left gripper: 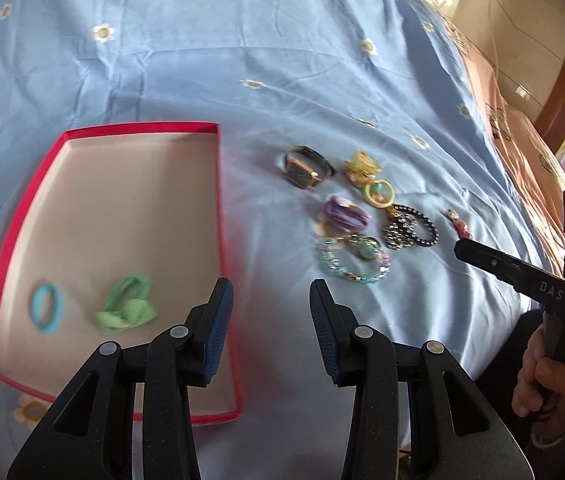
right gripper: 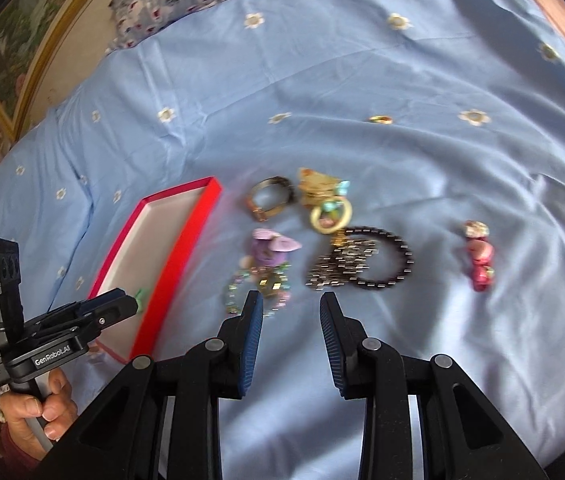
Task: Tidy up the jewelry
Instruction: 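Move both open tools back to the jewelry pile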
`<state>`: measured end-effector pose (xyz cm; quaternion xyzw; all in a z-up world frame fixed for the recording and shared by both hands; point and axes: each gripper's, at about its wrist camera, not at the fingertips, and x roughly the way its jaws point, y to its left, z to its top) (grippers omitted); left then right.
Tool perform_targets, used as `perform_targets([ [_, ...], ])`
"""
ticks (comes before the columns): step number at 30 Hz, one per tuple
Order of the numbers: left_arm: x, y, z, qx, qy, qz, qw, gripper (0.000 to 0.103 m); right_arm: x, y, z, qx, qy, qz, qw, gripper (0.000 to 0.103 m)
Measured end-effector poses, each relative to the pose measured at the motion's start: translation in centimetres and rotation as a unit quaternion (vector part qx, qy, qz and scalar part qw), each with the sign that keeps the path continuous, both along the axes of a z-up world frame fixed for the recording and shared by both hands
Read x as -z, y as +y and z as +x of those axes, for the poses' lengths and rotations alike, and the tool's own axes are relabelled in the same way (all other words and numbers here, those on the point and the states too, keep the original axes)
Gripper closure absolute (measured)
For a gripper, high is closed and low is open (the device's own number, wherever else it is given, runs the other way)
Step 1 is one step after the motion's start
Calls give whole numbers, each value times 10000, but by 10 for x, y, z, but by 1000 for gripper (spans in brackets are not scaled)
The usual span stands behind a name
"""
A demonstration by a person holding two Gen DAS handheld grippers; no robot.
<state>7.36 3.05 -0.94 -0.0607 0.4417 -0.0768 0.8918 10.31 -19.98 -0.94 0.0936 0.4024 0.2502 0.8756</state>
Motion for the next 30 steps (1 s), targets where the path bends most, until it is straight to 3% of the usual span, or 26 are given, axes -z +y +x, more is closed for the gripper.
perform_targets([
  [21, 15, -83, 46, 999, 202, -103, 9947, 66, 8, -33, 33, 402, -6, -160, 9991, 71],
  [30, 35, -103, 67, 1223, 434, -122, 9915, 81, 22, -31, 58, 510, 102, -492, 9974, 71],
])
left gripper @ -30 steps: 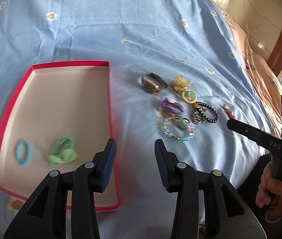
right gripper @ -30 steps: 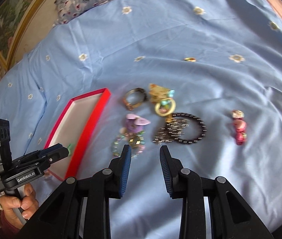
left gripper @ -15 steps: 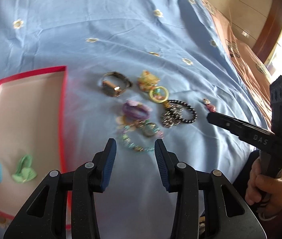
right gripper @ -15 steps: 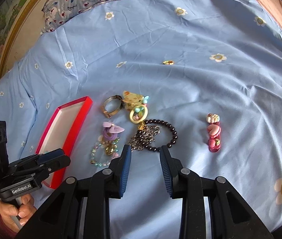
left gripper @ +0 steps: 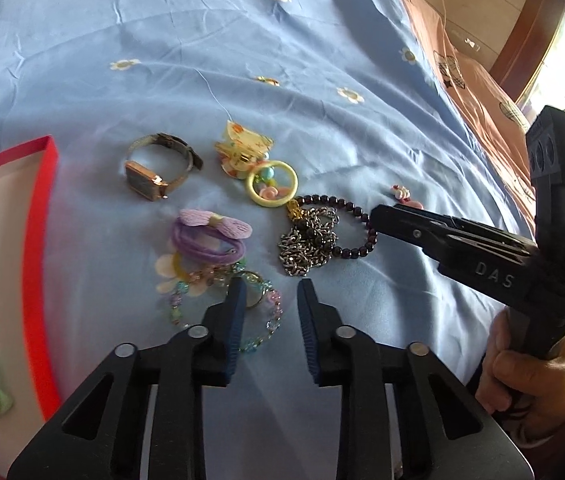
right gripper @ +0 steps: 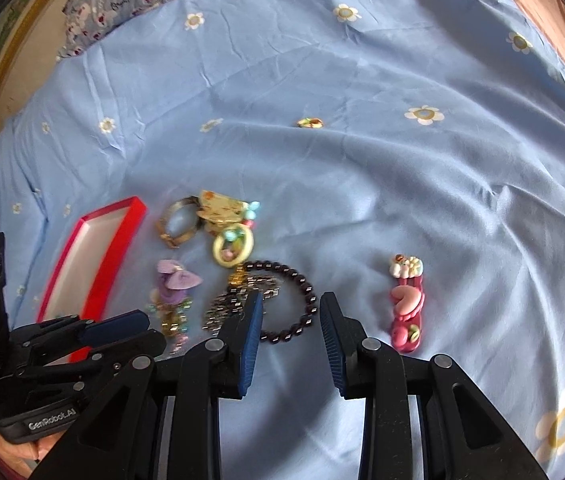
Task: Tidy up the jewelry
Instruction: 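Move both open tools back to the jewelry pile, then grasp the gold ring with the left tool while the right tool grasps the black bead bracelet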
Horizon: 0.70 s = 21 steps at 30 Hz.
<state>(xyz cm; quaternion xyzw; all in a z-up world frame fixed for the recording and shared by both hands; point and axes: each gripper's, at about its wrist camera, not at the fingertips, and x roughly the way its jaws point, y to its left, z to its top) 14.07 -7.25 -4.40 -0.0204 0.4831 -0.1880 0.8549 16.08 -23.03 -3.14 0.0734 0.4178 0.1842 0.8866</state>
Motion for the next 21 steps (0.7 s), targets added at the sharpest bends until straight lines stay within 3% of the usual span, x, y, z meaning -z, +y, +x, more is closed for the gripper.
perform_targets([
  [4, 13, -3, 5, 40, 160, 66, 9998, 92, 9, 5, 7, 10, 58, -147, 9999, 74],
  [8, 17, 1, 6, 12, 176, -61, 9998, 92, 19, 11, 12, -8, 104, -277, 9996, 77],
  [11, 16, 6, 6, -26, 157, -125, 9998, 98, 20, 13, 12, 39, 17, -465, 9989, 95],
  [21, 6, 21, -1, -121, 29, -193, 9997, 100, 12, 11, 1, -13, -127, -348, 9993, 96],
])
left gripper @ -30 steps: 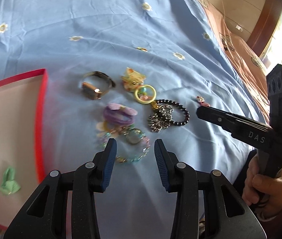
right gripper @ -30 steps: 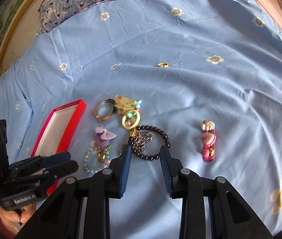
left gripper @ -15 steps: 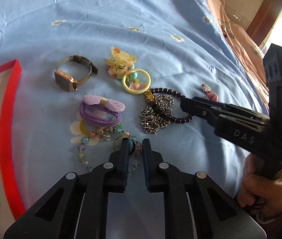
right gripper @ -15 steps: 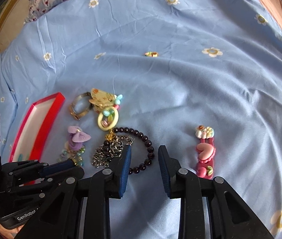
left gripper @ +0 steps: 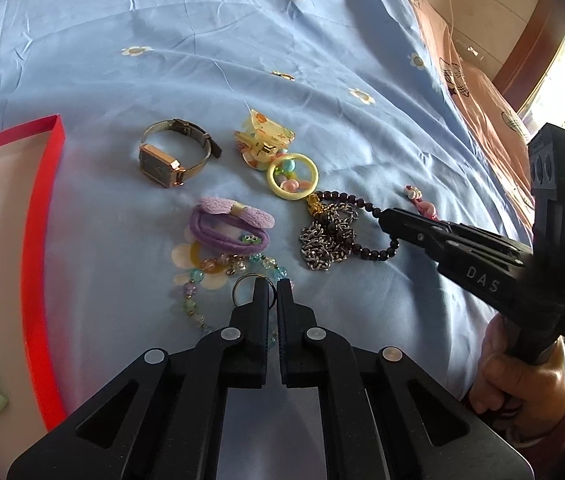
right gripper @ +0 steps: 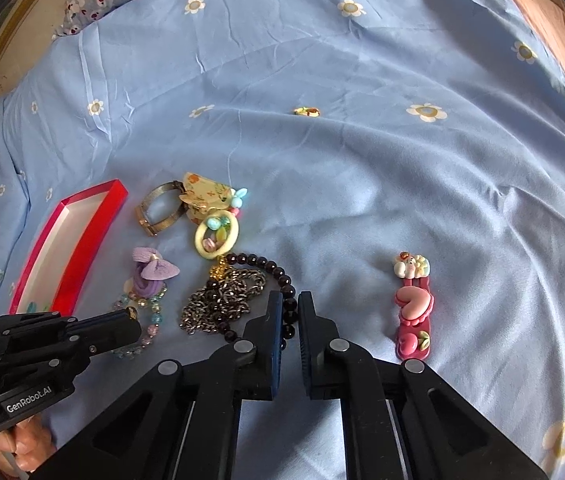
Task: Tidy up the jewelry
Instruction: 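Grasp the gold ring with the left tool while the right tool grasps the black bead bracelet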
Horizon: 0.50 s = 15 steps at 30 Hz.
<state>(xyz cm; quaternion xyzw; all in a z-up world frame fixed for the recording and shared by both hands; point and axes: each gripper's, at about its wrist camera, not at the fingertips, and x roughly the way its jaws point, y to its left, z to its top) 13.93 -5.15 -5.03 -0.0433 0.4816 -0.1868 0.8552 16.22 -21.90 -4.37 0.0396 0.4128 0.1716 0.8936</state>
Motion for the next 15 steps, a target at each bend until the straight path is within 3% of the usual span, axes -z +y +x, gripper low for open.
perform_targets([
  [15, -32, 43, -30, -335, -368, -174, 9986, 100, -52, 20, -30, -344, -516, 313, 9976, 96],
])
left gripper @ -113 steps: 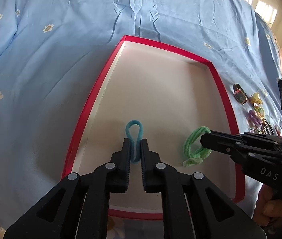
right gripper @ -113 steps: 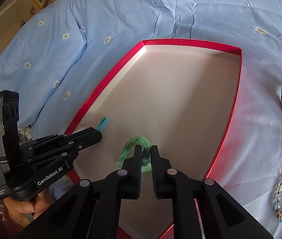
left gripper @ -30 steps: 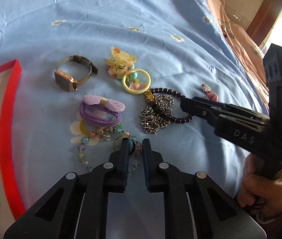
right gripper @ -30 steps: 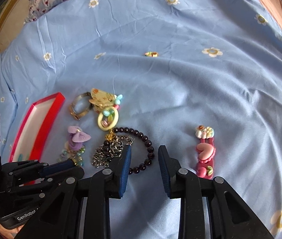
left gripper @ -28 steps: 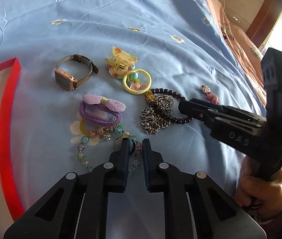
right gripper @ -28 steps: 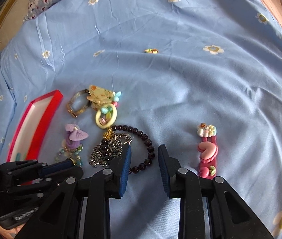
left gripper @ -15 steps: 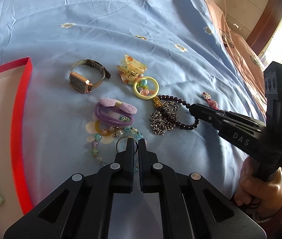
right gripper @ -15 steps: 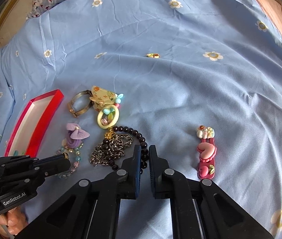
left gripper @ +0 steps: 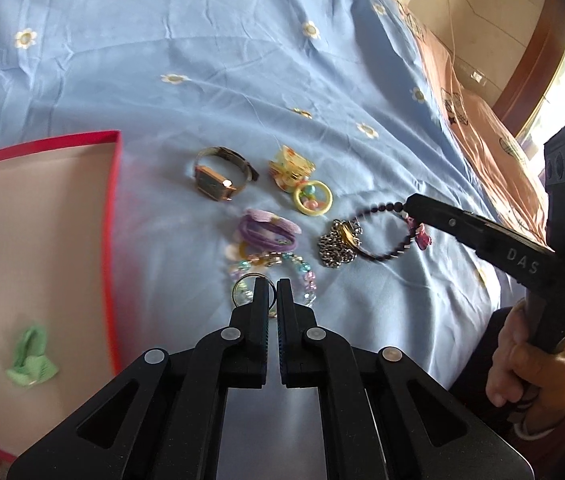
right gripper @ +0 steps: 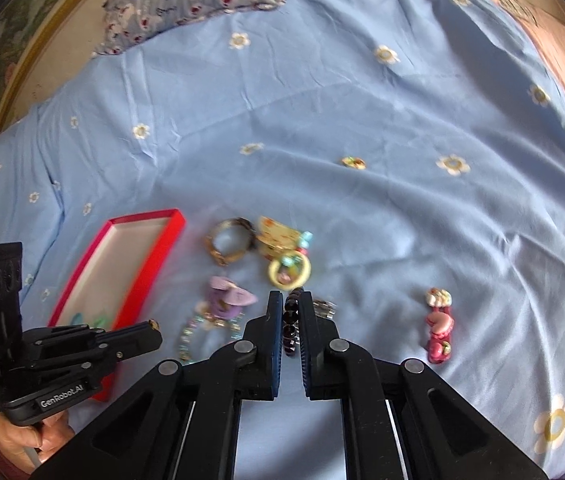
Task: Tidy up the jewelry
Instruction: 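Grasp the gold ring with the left tool while the right tool grasps the black bead bracelet, then carry the ring and bracelet into the red box and open both tools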
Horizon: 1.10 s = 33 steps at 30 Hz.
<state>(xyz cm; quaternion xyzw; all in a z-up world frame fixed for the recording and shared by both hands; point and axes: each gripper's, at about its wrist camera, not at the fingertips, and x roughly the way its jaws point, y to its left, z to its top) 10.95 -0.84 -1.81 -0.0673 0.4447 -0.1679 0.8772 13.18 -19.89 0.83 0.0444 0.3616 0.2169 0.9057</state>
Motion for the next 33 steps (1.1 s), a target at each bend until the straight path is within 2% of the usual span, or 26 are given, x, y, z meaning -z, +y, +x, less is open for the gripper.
perform_targets([
  [11, -18, 58, -22, -554, -211, -29, 9982, 100, -29, 54, -15, -621, -245, 122, 9977, 96],
  [22, -16, 136, -34, -1339, -182, 83, 9908, 100, -26, 137, -21, -1471, -159, 130, 9889, 96],
  [33, -4, 189, -21, -1709, 8, 309, 9848, 100, -21, 215, -18, -2138, -71, 253, 9765, 96],
])
